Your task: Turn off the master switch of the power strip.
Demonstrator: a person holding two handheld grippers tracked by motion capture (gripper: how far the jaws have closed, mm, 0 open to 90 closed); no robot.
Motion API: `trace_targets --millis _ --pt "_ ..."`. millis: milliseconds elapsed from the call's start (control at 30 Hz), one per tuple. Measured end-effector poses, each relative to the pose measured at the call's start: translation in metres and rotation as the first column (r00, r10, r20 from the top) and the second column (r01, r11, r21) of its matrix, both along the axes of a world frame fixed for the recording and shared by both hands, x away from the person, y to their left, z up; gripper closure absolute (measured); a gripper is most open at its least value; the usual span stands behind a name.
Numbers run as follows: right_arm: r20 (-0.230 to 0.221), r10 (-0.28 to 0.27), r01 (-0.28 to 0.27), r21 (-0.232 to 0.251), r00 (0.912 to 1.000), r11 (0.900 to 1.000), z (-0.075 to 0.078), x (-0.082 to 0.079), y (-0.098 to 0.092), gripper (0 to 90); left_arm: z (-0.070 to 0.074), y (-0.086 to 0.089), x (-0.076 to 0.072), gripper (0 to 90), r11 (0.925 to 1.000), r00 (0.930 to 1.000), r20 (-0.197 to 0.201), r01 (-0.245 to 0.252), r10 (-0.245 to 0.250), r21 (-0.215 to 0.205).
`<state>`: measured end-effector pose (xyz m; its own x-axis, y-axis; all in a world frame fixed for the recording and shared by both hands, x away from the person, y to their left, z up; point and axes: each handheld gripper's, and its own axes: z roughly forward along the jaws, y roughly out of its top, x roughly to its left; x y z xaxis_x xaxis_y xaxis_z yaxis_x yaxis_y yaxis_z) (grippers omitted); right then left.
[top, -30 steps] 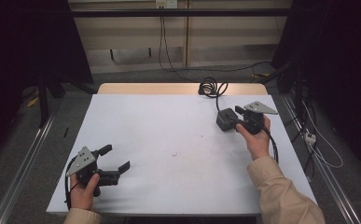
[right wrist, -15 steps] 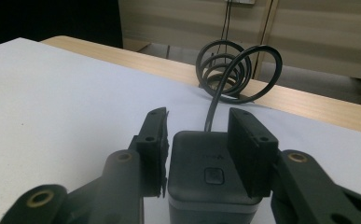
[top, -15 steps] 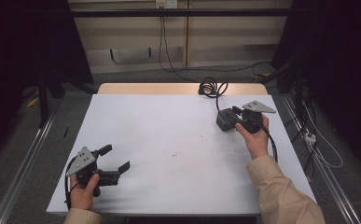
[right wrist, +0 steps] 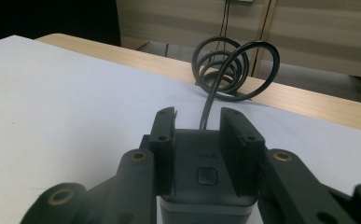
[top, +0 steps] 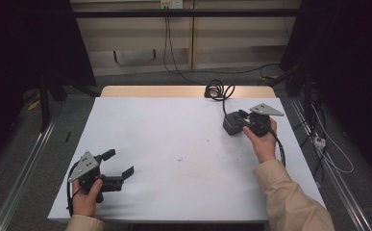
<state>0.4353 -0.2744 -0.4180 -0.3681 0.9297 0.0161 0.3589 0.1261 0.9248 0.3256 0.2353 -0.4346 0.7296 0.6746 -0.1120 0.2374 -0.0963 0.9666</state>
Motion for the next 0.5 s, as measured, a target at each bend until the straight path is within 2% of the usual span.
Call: trace_targets --millis 500 --pt "-0.021 -0.015 0.015 -0.006 0.9997 1.000 -0.0058 0.0039 -0.0040 74.8 -0.0003 0.0004 0.0000 2.7 1.0000 1.0000 -0.001 -0.004 0.004 0.004"
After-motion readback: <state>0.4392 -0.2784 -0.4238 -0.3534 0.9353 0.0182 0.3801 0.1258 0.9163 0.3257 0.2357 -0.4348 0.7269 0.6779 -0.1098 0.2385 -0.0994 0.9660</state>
